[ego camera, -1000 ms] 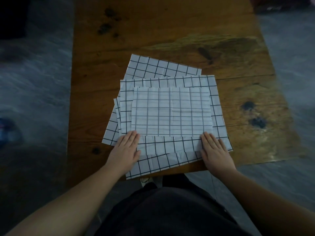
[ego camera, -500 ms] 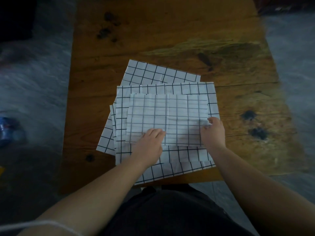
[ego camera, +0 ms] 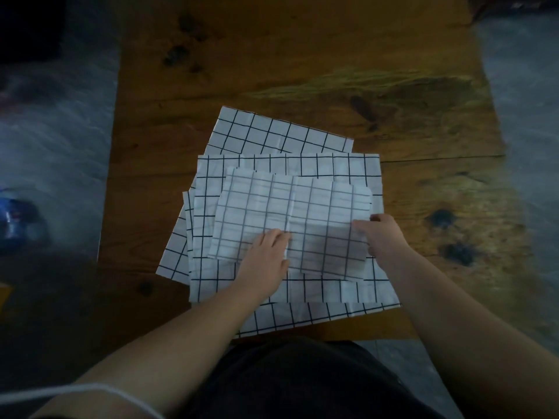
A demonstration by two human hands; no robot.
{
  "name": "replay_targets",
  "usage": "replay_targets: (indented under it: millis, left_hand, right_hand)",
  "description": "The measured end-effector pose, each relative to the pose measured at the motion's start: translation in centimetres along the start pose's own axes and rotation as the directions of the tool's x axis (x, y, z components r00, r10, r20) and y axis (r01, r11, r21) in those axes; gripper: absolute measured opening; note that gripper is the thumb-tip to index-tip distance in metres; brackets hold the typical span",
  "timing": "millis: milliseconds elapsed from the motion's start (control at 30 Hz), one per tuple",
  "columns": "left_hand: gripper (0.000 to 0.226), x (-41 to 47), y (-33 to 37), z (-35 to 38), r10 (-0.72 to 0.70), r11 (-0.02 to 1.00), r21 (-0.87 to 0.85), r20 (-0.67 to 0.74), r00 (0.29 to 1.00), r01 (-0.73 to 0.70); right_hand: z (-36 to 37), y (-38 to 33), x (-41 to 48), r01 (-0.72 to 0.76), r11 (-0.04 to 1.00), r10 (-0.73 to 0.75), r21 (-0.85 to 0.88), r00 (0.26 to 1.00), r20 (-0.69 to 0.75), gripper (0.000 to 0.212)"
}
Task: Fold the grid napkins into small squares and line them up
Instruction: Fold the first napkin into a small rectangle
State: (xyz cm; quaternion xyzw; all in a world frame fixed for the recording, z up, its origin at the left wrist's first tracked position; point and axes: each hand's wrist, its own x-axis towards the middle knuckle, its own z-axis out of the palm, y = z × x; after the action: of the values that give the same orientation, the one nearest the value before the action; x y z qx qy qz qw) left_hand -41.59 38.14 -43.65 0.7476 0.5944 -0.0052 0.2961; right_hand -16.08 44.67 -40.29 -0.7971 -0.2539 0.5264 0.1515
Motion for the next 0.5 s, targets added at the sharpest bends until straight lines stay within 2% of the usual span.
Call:
replay_targets:
  millis: [133, 300, 433, 500]
  left_hand:
    - [0.060, -0.7, -0.3, 0.5, 0.022, 1.000, 0.021, -0.013, 1.000, -0.021]
    - [0.058, -0.8, -0.2, -0.1, 0.043, 0.999, -0.025, -0.018, 0.999, -0.043]
    - [0.059, 0.5, -0.3, -1.8, 0.032, 0.997, 0.070, -0.105, 0.994, -0.024]
    - [0.061, 1.5, -0.6, -2.5, 0.057, 0.989, 0.139, -0.097, 0.994, -0.043]
  right_hand:
    - [-1.6, -0.6, -1.1, 0.136, 0.978, -0.127, -0.159, 0.989, 0.070, 0.020]
    - [-1.5, -1.9, -3.0, 0.347, 0.906, -0.339, -0.243, 0.938, 0.076, 0.021]
    - [-0.7, -2.3, -2.8, 0.325, 0.898, -0.343, -0.297, 0.939, -0.007, 0.021]
    - [-0.1, -1.9, -2.5, 0.286, 0.917, -0.304, -0.277, 0.952, -0.025, 0.027]
